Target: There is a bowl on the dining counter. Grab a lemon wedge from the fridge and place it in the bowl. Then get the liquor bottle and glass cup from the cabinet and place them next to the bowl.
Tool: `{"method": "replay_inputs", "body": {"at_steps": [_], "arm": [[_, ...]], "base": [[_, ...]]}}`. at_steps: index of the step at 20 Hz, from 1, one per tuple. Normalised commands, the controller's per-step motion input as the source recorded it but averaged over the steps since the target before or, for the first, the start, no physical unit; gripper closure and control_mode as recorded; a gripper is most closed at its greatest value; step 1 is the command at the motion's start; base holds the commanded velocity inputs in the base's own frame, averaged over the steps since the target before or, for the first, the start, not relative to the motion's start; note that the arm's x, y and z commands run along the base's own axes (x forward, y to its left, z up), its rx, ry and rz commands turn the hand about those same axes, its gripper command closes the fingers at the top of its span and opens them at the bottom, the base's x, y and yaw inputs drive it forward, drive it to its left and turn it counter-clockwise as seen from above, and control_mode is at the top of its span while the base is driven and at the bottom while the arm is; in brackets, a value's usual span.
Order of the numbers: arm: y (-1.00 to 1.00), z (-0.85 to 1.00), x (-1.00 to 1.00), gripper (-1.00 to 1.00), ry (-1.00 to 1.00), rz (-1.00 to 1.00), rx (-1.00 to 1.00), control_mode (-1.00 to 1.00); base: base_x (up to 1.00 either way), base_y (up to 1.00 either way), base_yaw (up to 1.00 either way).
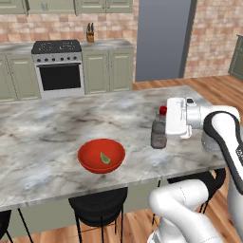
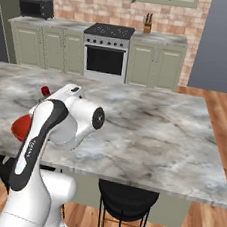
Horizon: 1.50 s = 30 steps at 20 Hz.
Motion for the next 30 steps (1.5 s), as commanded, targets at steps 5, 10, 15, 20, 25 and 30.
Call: {"method": "replay_inputs", "body": {"at_steps": [5, 10, 15, 20, 25, 30], "arm": [[0.00, -0.28, 0.12, 1.00, 0.07, 0.11, 0.00, -1.00], [0.00, -0.40, 0.27, 1.00, 0.04, 0.09, 0.00, -1.00], [0.00, -0.52, 0.25, 1.00, 0.00, 0.09, 0.00, -1.00], [0.01, -0.49, 0.29, 1.00, 0.00, 0.06, 0.00, -1.00], [0.05, -0.36, 0.37, 1.00, 0.00, 0.02, 0.00, -1.00], [0.10, -0.40, 0.33, 1.00, 0.02, 0.02, -0.01, -1.00]], "base": [[0.00, 0.00, 0.00], [0.00, 0.00, 0.00], [0.00, 0.00, 0.00], [0.00, 0.00, 0.00], [0.00, 0.00, 0.00], [0.00, 0.00, 0.00]]}}
